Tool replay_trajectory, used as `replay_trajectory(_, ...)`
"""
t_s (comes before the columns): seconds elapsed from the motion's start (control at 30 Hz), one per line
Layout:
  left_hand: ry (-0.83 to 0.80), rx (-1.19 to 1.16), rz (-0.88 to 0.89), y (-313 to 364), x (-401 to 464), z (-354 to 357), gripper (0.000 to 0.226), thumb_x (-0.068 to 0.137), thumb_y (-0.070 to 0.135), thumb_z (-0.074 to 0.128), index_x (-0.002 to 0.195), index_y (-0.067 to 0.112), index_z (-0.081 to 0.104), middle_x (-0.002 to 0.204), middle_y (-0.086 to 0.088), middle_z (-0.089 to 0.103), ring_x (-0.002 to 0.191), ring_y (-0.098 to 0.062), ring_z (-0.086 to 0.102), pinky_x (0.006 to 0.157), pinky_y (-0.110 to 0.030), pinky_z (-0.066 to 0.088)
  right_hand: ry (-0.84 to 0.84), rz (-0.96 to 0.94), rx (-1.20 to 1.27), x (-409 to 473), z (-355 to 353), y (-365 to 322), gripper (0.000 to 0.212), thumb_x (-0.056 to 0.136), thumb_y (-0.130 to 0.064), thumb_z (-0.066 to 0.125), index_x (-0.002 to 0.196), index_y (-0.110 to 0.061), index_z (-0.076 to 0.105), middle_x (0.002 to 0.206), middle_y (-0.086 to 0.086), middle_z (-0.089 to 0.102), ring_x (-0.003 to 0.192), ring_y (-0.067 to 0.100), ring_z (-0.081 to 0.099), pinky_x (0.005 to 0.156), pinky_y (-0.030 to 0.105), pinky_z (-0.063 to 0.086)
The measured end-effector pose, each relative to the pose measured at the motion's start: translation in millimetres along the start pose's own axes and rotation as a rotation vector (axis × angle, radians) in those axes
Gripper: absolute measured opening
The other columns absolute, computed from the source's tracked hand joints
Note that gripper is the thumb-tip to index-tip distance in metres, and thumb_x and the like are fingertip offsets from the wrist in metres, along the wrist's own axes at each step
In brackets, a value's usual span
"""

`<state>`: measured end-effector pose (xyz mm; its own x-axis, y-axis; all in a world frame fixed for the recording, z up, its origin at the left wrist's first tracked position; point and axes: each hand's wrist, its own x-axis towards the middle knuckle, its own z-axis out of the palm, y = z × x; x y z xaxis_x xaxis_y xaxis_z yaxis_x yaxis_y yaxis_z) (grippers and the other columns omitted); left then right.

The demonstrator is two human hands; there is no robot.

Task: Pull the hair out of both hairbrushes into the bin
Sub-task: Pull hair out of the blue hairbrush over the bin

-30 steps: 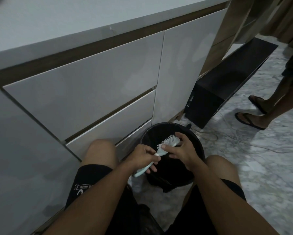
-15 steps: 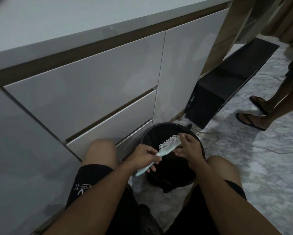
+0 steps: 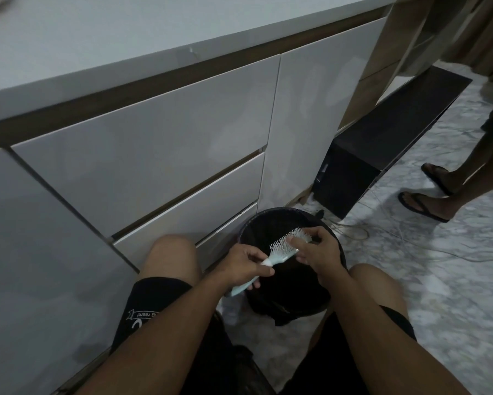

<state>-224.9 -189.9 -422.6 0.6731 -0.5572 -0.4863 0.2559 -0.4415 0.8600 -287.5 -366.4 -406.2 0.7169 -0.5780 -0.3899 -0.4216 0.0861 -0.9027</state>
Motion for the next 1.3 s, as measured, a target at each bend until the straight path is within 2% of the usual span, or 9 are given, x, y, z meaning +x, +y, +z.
replay_trajectory(0.2, 0.003, 0.017, 0.017, -1.1, 0.0, 1.6, 0.019, 0.076, 0.007, 0.08, 0.087, 0.017, 0.068, 0.068, -0.002, 0.068, 0.042, -0.013, 0.059, 0.041, -0.024, 0.047, 0.06, 0.058, 0.05, 4.3, 0.1, 0.8, 0.013, 0.094, -0.021, 0.06, 0.101, -0.01, 0.062, 0.104, 0.015, 0.068, 0.079, 0.027, 0.07, 0.066, 0.037, 0.059)
replay_trajectory(0.33, 0.048, 0.021, 0.038, -3.2, 0.8, 0.5, 0.02, 0.074, 0.005, 0.081, 0.088, 0.013, 0.07, 0.068, -0.002, 0.068, 0.041, -0.014, 0.057, 0.043, -0.026, 0.048, -0.064, 0.054, -0.024, -0.7, 5.4, -0.4, 0.057, 0.085, -0.037, 0.07, 0.131, -0.017, 0.042, 0.106, 0.001, 0.061, 0.084, 0.019, 0.067, 0.072, 0.037, 0.058)
replay_trajectory(0.47, 0.025, 0.074, 0.081, -6.9, 2.2, -1.6, 0.021, 0.071, 0.002, 0.083, 0.08, 0.018, 0.071, 0.068, -0.001, 0.069, 0.047, -0.016, 0.059, 0.056, -0.038, 0.054, -0.146, -0.01, -0.127, -2.6, 7.3, 8.1, 0.084, 0.064, -0.031, 0.088, 0.13, -0.024, 0.038, 0.105, -0.012, 0.055, 0.09, 0.004, 0.057, 0.073, 0.026, 0.051)
replay_trajectory(0.63, 0.04, 0.111, 0.089, -9.9, 5.4, -0.2, 0.02, 0.07, 0.004, 0.083, 0.08, 0.017, 0.072, 0.074, -0.006, 0.071, 0.056, -0.025, 0.06, 0.063, -0.048, 0.055, -0.019, 0.007, -0.11, 6.0, 3.8, 9.3, 0.059, 0.068, -0.031, 0.086, 0.117, -0.018, 0.055, 0.104, 0.0, 0.064, 0.091, 0.016, 0.066, 0.067, 0.032, 0.059)
replay_trajectory(0.83, 0.045, 0.127, 0.105, -11.3, 5.0, -0.5, 0.019, 0.069, 0.005, 0.084, 0.082, 0.014, 0.073, 0.073, -0.006, 0.071, 0.05, -0.019, 0.059, 0.056, -0.039, 0.053, 0.059, 0.041, -0.025, 16.4, -1.8, 15.0, 0.013, 0.089, -0.027, 0.066, 0.095, -0.016, 0.067, 0.102, 0.013, 0.069, 0.088, 0.024, 0.069, 0.068, 0.039, 0.061)
replay_trajectory(0.97, 0.083, 0.181, 0.162, -13.1, 5.2, -1.6, 0.022, 0.067, 0.005, 0.085, 0.078, 0.018, 0.072, 0.074, -0.002, 0.07, 0.05, -0.004, 0.06, 0.05, -0.026, 0.051, 0.002, 0.116, 0.013, 13.0, 0.5, 10.1, 0.023, 0.094, -0.039, 0.056, 0.104, -0.019, 0.062, 0.11, 0.012, 0.065, 0.092, 0.028, 0.067, 0.074, 0.042, 0.059)
replay_trajectory(1.1, 0.151, 0.359, 0.229, -16.4, 7.9, -2.4, 0.027, 0.063, 0.015, 0.087, 0.074, 0.033, 0.069, 0.074, 0.012, 0.068, 0.065, -0.001, 0.061, 0.063, -0.026, 0.051, -0.081, 0.073, -0.159, 5.1, 6.1, 14.0, 0.078, 0.068, -0.056, 0.077, 0.131, -0.021, 0.045, 0.12, 0.002, 0.055, 0.105, 0.022, 0.059, 0.081, 0.041, 0.058)
replay_trajectory(1.17, 0.168, 0.415, 0.254, -18.6, 8.6, -2.4, 0.028, 0.063, 0.017, 0.087, 0.079, 0.033, 0.071, 0.079, 0.013, 0.07, 0.071, -0.004, 0.064, 0.067, -0.029, 0.054, -0.077, 0.047, -0.217, 3.6, 7.9, 16.7, 0.091, 0.059, -0.057, 0.081, 0.133, -0.023, 0.042, 0.119, -0.001, 0.054, 0.104, 0.02, 0.059, 0.086, 0.042, 0.056)
replay_trajectory(1.3, 0.226, 0.485, 0.304, -19.6, 8.4, -3.0, 0.032, 0.064, 0.019, 0.086, 0.092, 0.028, 0.076, 0.089, 0.011, 0.073, 0.078, -0.006, 0.065, 0.072, -0.028, 0.055, 0.005, 0.021, -0.131, 9.2, 3.6, 13.7, 0.047, 0.079, -0.04, 0.075, 0.116, -0.017, 0.058, 0.11, 0.004, 0.062, 0.093, 0.019, 0.063, 0.076, 0.041, 0.06)
